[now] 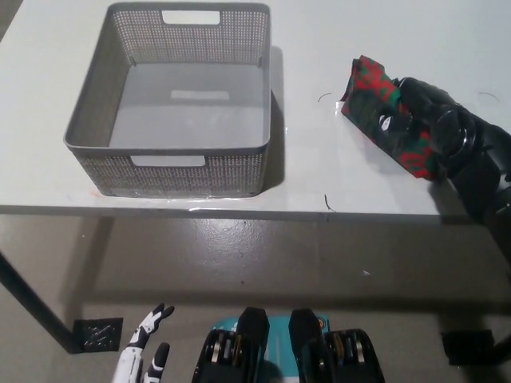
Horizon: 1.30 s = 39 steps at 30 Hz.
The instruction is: Use the right hand to pick up a bag of coffee beans on the right hand side and place it into a container on the left hand side
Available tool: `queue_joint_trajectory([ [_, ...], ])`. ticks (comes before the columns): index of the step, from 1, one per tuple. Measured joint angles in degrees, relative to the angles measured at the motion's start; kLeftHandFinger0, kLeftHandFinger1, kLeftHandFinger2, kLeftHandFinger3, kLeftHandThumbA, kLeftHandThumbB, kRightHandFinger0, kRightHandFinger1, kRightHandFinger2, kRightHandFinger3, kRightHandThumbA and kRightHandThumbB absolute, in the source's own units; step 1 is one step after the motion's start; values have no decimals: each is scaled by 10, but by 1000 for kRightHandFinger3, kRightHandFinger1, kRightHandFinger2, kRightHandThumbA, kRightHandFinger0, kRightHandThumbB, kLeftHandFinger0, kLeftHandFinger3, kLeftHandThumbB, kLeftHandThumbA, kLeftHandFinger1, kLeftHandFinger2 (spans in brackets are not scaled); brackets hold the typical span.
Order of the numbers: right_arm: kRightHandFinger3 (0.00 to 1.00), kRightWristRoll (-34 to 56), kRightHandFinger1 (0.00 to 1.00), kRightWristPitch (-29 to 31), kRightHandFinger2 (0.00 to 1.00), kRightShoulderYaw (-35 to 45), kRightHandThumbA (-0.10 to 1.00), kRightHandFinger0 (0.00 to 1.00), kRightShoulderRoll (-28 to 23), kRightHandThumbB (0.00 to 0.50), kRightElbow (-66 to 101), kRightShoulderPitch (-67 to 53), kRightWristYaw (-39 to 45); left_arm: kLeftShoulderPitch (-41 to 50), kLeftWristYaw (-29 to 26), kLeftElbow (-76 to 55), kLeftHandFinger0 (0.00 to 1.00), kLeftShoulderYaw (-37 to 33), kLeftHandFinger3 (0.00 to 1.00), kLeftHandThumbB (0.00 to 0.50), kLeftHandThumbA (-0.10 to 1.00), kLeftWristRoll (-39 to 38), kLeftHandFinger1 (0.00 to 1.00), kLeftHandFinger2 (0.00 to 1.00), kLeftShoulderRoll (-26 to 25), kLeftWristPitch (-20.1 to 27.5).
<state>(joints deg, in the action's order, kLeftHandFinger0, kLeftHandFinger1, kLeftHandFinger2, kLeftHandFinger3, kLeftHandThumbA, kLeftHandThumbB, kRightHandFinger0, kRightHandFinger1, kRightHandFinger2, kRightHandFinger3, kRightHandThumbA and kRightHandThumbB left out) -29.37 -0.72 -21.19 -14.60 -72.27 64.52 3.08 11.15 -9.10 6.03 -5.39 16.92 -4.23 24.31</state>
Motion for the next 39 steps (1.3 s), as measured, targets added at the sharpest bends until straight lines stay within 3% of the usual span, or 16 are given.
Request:
queue_joint_trajectory([
  [1, 596, 0, 399, 1, 585, 2, -100, 102, 0, 135, -1, 0, -4, 0, 0, 0, 1000, 0, 1000, 419, 1000, 0, 1000, 1000, 0, 0],
  [3, 714, 1, 346, 4, 564, 5, -100, 27, 0, 125, -2, -1, -13, 0, -1, 1, 1000, 0, 1000, 412, 1000, -1, 1000, 1000, 0, 0],
  [4, 650, 1, 314, 10, 600, 9, -100, 1, 0, 127, -6, -3, -27, -1, -2, 2, 1000, -1, 1000, 416, 1000, -1, 1000, 1000, 0, 0],
  [7, 311, 5, 472, 19, 868, 14, -100, 10, 0, 127, -6, -7, -39, -3, -4, 3, 1000, -3, 1000, 429, 1000, -1, 1000, 1000, -1, 0],
  [9, 302, 8, 564, 27, 985, 17, -100, 18, 0, 140, -6, -10, -47, -5, -5, 3, 1000, -3, 1000, 437, 1000, 0, 1000, 1000, -1, 0],
  [10, 373, 10, 631, 32, 1000, 19, -100, 56, 0, 151, -6, -11, -52, -6, -5, 4, 1000, -3, 1000, 431, 1000, -1, 1000, 1000, -1, 0],
  [13, 937, 14, 700, 41, 1000, 27, -100, 149, 0, 203, -12, -11, -65, -7, -5, 4, 1000, -3, 1000, 439, 1000, -1, 1000, 1000, -1, 0],
  [17, 784, 19, 429, 46, 799, 37, -100, 2, 0, 219, -14, -14, -79, -7, -5, 6, 1000, -3, 1000, 432, 1000, -1, 1000, 1000, -1, 0],
  [20, 1000, 20, 766, 47, 1000, 40, -100, 229, 0, 142, -11, -15, -89, -6, -6, 8, 1000, -3, 1000, 420, 1000, 0, 1000, 1000, -1, 1],
  [22, 942, 21, 673, 44, 1000, 42, -100, 93, 0, 152, -2, -15, -91, -6, -6, 9, 1000, -3, 1000, 417, 1000, 0, 1000, 1000, -1, 1],
  [23, 829, 22, 534, 42, 880, 44, -100, 9, 0, 162, 4, -15, -91, -6, -6, 9, 1000, -3, 1000, 407, 1000, 1, 1000, 1000, -1, 1],
  [25, 772, 26, 444, 37, 820, 55, -100, 0, 0, 167, 30, -16, -90, -6, -6, 9, 1000, -2, 1000, 409, 1000, 2, 1000, 1000, -1, 1],
  [34, 850, 39, 419, -10, 847, 89, -100, 1, -1, 203, 178, -5, -71, -7, -6, 13, 1000, -1, 1000, 408, 1000, 2, 1000, 1000, -1, 1],
  [35, 854, 38, 401, -20, 816, 90, -100, 0, -1, 200, 197, 2, -67, -7, -6, 14, 1000, 0, 1000, 409, 1000, 3, 1000, 1000, -1, 1],
  [36, 805, 38, 321, -26, 591, 91, -100, 86, -1, 206, 209, 7, -65, -7, -6, 15, 1000, 0, 1000, 409, 1000, 3, 1000, 1000, -1, 1],
  [39, 786, 38, 12, -43, 465, 94, -100, 0, -1, 193, 243, 25, -58, -7, -6, 18, 1000, 1, 1000, 405, 1000, 3, 1000, 1000, -1, 1],
])
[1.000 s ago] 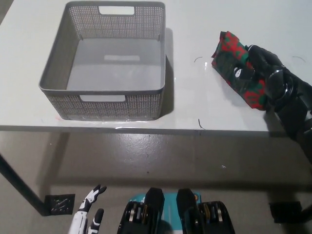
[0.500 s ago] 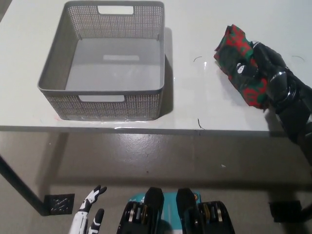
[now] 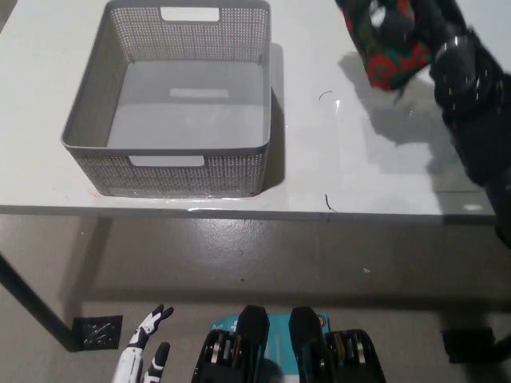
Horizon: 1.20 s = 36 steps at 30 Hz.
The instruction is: Use the right hand to pick up a bag of coffee beans on the right hand side and place it into a container on the left hand side
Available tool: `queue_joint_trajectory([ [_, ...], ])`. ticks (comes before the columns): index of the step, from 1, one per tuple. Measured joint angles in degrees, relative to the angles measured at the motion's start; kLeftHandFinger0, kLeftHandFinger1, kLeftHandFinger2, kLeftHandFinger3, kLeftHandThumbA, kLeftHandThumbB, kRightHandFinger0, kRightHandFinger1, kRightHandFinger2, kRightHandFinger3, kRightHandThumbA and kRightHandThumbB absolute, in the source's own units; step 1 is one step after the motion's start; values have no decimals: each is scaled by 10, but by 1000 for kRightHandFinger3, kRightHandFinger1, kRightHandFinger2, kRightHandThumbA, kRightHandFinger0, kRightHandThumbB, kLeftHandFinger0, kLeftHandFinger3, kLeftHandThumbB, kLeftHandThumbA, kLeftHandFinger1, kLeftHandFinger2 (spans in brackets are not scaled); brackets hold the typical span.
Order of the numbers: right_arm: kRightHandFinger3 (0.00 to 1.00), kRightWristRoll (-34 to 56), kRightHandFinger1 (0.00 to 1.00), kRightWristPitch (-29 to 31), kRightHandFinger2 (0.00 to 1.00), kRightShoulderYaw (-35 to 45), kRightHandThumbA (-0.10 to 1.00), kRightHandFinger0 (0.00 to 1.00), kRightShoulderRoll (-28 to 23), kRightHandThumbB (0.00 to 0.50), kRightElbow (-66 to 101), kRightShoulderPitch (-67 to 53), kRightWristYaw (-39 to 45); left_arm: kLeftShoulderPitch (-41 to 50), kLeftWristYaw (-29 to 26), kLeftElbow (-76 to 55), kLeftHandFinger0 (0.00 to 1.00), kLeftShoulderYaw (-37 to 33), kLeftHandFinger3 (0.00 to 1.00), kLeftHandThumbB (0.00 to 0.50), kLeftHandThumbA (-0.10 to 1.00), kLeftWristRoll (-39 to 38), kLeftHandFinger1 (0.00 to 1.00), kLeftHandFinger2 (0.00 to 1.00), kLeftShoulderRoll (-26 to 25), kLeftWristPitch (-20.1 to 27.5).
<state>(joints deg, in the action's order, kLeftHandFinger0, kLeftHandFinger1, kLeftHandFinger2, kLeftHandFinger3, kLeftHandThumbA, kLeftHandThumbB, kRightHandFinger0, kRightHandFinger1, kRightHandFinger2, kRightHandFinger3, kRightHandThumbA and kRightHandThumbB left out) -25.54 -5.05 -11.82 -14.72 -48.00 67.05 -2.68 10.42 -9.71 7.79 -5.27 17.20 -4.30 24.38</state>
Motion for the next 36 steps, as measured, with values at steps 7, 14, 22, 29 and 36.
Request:
queue_joint_trajectory([
  [7, 876, 0, 274, -28, 826, 0, -100, 35, 19, 221, 40, 39, 14, 0, 0, 5, 1000, 0, 1000, 401, 1000, 0, 1000, 1000, 0, 0],
  [14, 811, 1, 335, -29, 787, -2, -100, 0, 74, 203, 28, 68, 16, -7, 2, 11, 1000, -2, 1000, 386, 1000, -1, 1000, 1000, 0, 0],
  [22, 695, 10, 208, -24, 635, -7, -100, 0, 165, 227, -72, 118, 12, -22, 3, 25, 1000, -9, 1000, 383, 1000, 0, 1000, 1000, 1, 0],
  [29, 696, 11, 278, -4, 711, -19, -100, 0, 217, 219, -168, 135, -4, -23, 6, 29, 1000, -18, 1000, 346, 1000, -1, 1000, 1000, 4, 0],
  [36, 1000, 12, 1000, 7, 1000, -24, 585, 1000, 234, 307, -241, 142, -21, -26, 12, 29, 1000, -22, 1000, 346, 1000, -4, 1000, 1000, 8, 0],
])
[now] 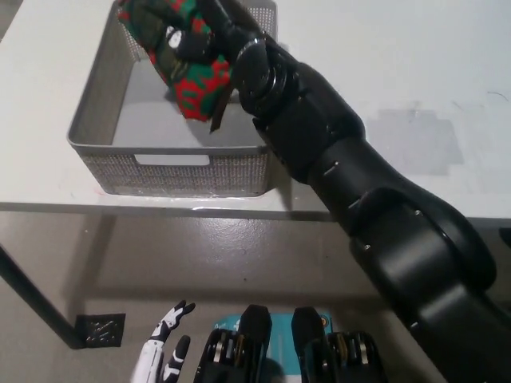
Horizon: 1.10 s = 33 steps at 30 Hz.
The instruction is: Use the right hand to pick up a bag of coffee beans on the right hand side and place it into a container on the left hand side
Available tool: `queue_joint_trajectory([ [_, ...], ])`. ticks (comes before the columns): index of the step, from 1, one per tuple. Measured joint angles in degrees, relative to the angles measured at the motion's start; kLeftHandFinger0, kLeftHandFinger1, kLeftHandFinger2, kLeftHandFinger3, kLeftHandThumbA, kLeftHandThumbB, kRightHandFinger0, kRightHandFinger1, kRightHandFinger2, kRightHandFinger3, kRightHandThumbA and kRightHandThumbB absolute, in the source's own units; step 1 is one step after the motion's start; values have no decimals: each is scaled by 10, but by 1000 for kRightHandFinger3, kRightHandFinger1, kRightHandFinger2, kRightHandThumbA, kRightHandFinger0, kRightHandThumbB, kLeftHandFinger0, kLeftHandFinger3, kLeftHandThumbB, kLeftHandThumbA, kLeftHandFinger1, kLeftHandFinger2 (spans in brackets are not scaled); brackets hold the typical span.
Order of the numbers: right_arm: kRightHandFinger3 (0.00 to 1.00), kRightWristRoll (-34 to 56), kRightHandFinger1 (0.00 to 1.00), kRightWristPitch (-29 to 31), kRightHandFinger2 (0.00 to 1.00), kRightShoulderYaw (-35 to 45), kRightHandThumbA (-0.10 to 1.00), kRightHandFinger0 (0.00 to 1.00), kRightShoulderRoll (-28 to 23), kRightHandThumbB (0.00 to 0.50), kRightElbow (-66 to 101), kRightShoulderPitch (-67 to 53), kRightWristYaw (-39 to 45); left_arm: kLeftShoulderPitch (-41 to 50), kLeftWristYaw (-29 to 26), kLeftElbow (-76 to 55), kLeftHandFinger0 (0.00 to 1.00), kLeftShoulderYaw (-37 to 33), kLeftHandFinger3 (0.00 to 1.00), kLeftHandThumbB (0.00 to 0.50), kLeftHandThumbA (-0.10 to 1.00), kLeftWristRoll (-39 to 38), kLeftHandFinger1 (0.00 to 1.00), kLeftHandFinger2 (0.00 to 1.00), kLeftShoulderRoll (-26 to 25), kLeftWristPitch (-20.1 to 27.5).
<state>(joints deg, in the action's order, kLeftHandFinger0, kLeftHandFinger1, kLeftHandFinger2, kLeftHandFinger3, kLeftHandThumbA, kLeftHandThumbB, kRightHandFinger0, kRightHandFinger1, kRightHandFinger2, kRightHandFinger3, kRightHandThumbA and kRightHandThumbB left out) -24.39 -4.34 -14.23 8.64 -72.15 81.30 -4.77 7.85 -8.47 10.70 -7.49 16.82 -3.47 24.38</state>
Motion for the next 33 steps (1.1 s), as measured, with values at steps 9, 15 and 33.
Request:
queue_joint_trajectory([
  [9, 1000, -27, 1000, 8, 1000, -59, 1000, 1000, -15, 455, 21, 0, -21, 0, 6, -3, 1000, 0, 1000, 337, 1000, -4, 1000, 1000, -2, 0],
  [15, 1000, -34, 1000, 9, 1000, -72, 1000, 1000, -37, 475, 43, -2, -23, 0, 10, -6, 1000, 0, 1000, 334, 1000, -3, 1000, 1000, -2, 0],
  [33, 1000, -11, 1000, -9, 1000, -14, 1000, 1000, -100, 334, 369, -155, 6, 5, 10, -5, 1000, 0, 1000, 373, 1000, -1, 1000, 1000, -2, -1],
])
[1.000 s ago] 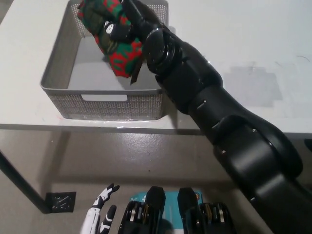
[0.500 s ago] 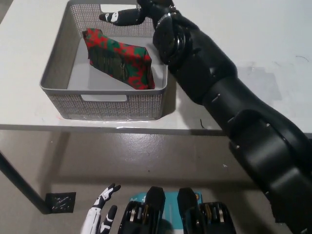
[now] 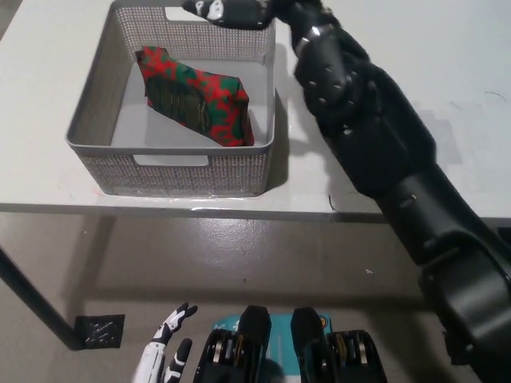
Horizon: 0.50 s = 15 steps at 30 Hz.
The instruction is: Use the right hand to pick up a bag of coffee beans on the right hand side and place it into a container on the left hand side
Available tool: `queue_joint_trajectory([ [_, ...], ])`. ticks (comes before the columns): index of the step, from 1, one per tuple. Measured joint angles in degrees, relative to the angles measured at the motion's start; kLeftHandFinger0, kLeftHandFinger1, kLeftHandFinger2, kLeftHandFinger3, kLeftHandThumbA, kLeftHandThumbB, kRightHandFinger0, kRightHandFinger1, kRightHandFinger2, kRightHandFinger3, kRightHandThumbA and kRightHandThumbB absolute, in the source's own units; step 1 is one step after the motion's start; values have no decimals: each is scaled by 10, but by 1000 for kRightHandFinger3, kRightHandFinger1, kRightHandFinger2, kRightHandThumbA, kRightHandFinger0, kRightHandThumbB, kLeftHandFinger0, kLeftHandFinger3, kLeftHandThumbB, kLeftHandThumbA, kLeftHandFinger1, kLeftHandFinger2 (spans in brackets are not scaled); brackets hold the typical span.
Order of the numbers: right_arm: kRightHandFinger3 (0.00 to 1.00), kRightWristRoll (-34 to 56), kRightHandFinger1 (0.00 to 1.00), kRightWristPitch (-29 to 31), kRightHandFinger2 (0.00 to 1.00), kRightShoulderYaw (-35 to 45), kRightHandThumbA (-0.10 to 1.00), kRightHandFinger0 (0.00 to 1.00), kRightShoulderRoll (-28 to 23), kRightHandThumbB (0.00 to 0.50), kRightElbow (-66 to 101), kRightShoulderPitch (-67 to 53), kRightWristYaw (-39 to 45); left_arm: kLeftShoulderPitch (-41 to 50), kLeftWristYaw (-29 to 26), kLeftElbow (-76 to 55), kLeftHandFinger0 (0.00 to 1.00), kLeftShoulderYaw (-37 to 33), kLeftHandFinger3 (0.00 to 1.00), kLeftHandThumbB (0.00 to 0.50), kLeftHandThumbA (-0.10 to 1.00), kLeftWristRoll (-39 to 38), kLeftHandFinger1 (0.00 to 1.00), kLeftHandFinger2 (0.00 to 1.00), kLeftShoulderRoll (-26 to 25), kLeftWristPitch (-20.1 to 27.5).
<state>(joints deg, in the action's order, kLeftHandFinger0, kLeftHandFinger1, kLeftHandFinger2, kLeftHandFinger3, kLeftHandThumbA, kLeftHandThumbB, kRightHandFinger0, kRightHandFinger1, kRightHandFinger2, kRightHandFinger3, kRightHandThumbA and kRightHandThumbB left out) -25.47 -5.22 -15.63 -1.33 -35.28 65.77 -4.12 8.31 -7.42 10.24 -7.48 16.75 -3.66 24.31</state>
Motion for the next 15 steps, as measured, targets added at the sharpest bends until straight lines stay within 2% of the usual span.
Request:
queue_joint_trajectory([
  [1, 1000, 2, 1000, -2, 1000, 6, 1000, 1000, -4, 361, 22, -16, 2, 0, 0, 1, 1000, 0, 1000, 367, 1000, 0, 1000, 1000, 0, 0],
  [2, 1000, 4, 1000, -3, 1000, 10, 1000, 1000, -7, 358, 43, -31, 3, 0, 0, 1, 1000, 0, 1000, 354, 1000, 0, 1000, 1000, 0, 0],
  [3, 1000, 6, 1000, -5, 1000, 14, 1000, 1000, -10, 389, 61, -48, 4, 0, 0, 2, 1000, 0, 1000, 354, 1000, 0, 1000, 1000, 0, 0],
  [4, 1000, 8, 1000, -6, 1000, 19, 1000, 1000, -13, 345, 84, -70, 6, 0, 0, 2, 1000, 0, 1000, 351, 1000, 0, 1000, 1000, 0, 0],
  [7, 1000, 13, 1000, -11, 1000, 28, 1000, 1000, -23, 317, 140, -132, 9, -1, 0, 4, 1000, 1, 1000, 376, 1000, 0, 1000, 1000, 0, 0],
  [10, 1000, 16, 1000, -14, 1000, 36, 1000, 1000, -29, 242, 185, -188, 11, -1, 0, 6, 1000, 2, 1000, 374, 1000, 0, 1000, 1000, 0, -1],
  [12, 1000, 21, 1000, -17, 1000, 43, 1000, 1000, -37, 242, 229, -242, 12, -2, 0, 8, 1000, 2, 1000, 372, 1000, 0, 1000, 1000, 0, -1],
  [14, 1000, 24, 1000, -18, 1000, 49, 1000, 1000, -44, 279, 269, -292, 12, -2, 0, 10, 1000, 2, 1000, 364, 1000, 0, 1000, 1000, 0, -1],
  [15, 1000, 26, 1000, -18, 1000, 51, 1000, 1000, -47, 270, 291, -323, 13, -2, 0, 12, 1000, 3, 1000, 365, 1000, 0, 1000, 1000, 0, -1],
])
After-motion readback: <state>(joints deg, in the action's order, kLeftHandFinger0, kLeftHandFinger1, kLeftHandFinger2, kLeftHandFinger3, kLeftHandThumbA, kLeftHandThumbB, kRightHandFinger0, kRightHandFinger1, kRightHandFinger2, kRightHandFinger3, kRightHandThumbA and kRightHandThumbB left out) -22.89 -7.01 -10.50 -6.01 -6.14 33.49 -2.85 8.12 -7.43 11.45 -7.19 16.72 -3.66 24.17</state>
